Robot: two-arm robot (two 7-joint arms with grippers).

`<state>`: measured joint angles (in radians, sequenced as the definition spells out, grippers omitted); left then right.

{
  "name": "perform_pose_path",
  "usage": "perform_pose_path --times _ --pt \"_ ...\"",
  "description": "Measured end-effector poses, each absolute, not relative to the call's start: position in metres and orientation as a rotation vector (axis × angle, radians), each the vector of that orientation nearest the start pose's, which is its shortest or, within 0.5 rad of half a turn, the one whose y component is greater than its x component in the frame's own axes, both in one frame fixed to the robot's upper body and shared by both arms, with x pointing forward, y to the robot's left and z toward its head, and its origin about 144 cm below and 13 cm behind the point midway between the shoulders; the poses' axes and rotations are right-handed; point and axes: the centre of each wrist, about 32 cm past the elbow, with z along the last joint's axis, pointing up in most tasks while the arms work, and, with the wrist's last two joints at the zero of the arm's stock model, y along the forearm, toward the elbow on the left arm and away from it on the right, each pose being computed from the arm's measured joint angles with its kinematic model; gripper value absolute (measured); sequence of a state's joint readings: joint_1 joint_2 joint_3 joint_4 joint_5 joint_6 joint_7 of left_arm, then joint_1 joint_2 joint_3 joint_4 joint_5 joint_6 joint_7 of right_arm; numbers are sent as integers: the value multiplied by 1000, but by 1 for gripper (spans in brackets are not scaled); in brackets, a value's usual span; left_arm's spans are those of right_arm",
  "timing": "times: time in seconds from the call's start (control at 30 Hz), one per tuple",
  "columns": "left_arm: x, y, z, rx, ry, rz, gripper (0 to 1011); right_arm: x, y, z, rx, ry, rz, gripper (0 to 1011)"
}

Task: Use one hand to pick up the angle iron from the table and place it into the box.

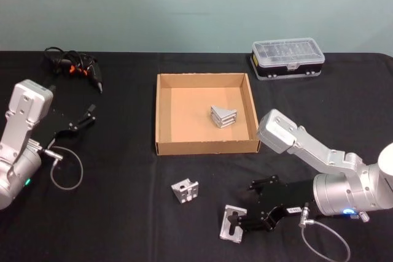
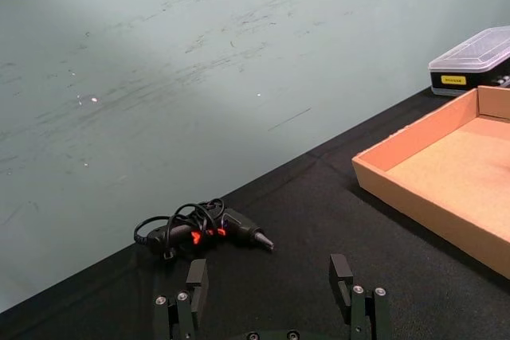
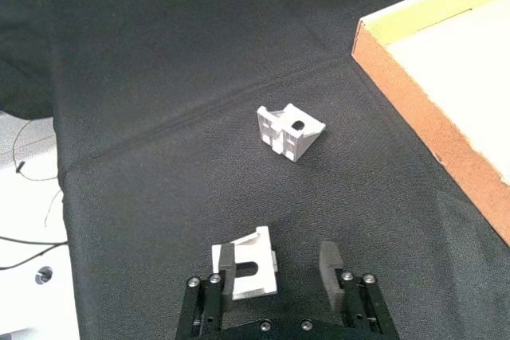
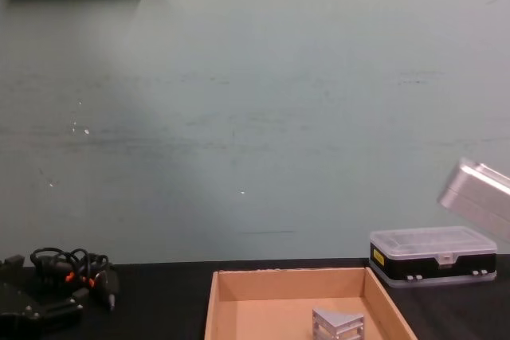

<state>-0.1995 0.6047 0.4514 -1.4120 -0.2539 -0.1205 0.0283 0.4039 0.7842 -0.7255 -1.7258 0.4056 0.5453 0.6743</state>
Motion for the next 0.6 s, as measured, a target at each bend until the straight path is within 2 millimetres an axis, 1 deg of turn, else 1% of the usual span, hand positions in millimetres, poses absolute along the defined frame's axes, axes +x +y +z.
perform_pose_path --times 0.03,0.1,0.13,0.17,0.23,0.37,0.4,0.47,0.5,0.57,0.6 --pt "489 310 1140 304 -285 1248 1000 485 -254 1229 -707 124 -386 658" --pt "489 310 1140 304 -285 1248 1000 485 -254 1229 -706 124 -386 625" --pt "489 310 1140 304 -285 1248 1000 484 -254 1229 -706 125 -386 578" --pt "489 310 1140 304 -285 1248 1000 484 -254 1229 -705 125 -386 567" --pt "489 310 1140 304 -285 1248 1000 484 -254 1228 -703 126 -386 453" --pt "489 310 1140 304 -285 1248 1000 484 -254 1227 -700 127 -385 374" --pt "489 310 1140 304 -285 1248 1000 484 -254 1227 -699 128 -385 313" --pt "489 310 1140 304 -285 1248 1000 484 -254 1227 -698 129 -384 274" --pt "489 310 1140 304 -285 1248 1000 484 -254 1226 -698 130 -384 221" --pt "489 310 1140 304 -285 1248 1000 484 -254 1226 -697 131 -383 173" --pt "489 310 1140 304 -285 1248 1000 484 -254 1226 -697 131 -382 118"
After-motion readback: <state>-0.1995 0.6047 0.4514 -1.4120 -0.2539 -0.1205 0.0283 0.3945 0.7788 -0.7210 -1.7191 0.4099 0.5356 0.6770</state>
